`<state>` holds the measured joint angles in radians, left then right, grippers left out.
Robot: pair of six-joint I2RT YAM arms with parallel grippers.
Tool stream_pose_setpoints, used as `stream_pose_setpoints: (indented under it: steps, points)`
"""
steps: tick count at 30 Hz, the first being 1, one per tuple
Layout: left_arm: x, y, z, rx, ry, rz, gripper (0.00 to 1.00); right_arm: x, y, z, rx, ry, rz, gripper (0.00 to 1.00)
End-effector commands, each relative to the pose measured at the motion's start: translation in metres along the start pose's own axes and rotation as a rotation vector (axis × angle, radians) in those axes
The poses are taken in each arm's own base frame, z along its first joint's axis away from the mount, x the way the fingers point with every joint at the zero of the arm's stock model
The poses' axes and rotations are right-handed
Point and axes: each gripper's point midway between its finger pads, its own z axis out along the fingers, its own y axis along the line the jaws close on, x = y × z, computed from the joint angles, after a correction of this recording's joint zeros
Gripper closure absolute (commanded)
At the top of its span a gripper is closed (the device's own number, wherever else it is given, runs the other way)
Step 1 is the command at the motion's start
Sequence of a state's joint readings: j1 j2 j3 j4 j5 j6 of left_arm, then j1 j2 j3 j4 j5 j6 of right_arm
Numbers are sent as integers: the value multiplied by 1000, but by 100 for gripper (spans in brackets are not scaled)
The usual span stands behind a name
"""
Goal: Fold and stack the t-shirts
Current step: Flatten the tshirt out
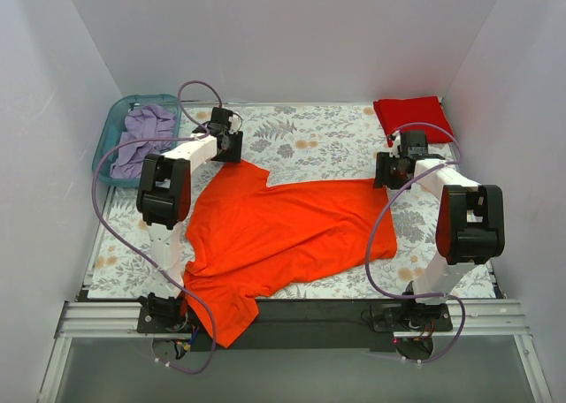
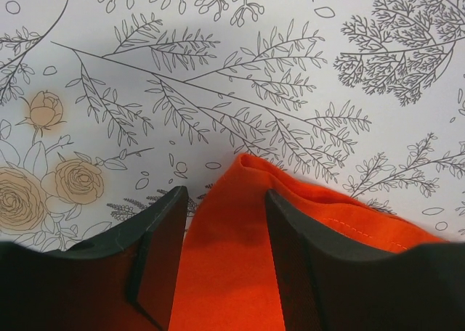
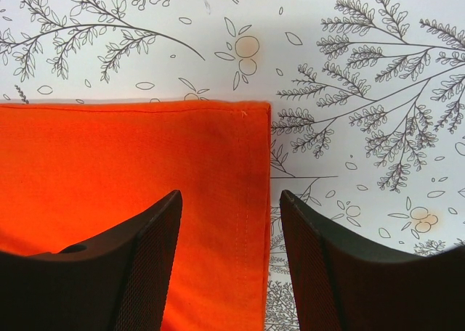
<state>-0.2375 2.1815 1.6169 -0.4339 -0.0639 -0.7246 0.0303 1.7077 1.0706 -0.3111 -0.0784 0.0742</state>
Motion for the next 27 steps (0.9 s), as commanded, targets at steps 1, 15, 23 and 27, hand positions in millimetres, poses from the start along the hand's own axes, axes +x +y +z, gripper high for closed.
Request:
stream_pose_setpoints:
  steps: [1, 15, 23, 27]
  points:
    - [10, 2, 3, -44, 35, 49, 55, -17, 4, -10, -10, -69, -22, 37]
    - [70, 5, 34, -112, 207, 73, 85, -18, 1, -6, 1, -65, -21, 37]
    - [43, 7, 19, -133, 136, 52, 100, -18, -3, 0, 13, -60, -53, 38]
    - [16, 15, 5, -183, 54, 21, 100, -21, -4, 5, 14, -55, -79, 38]
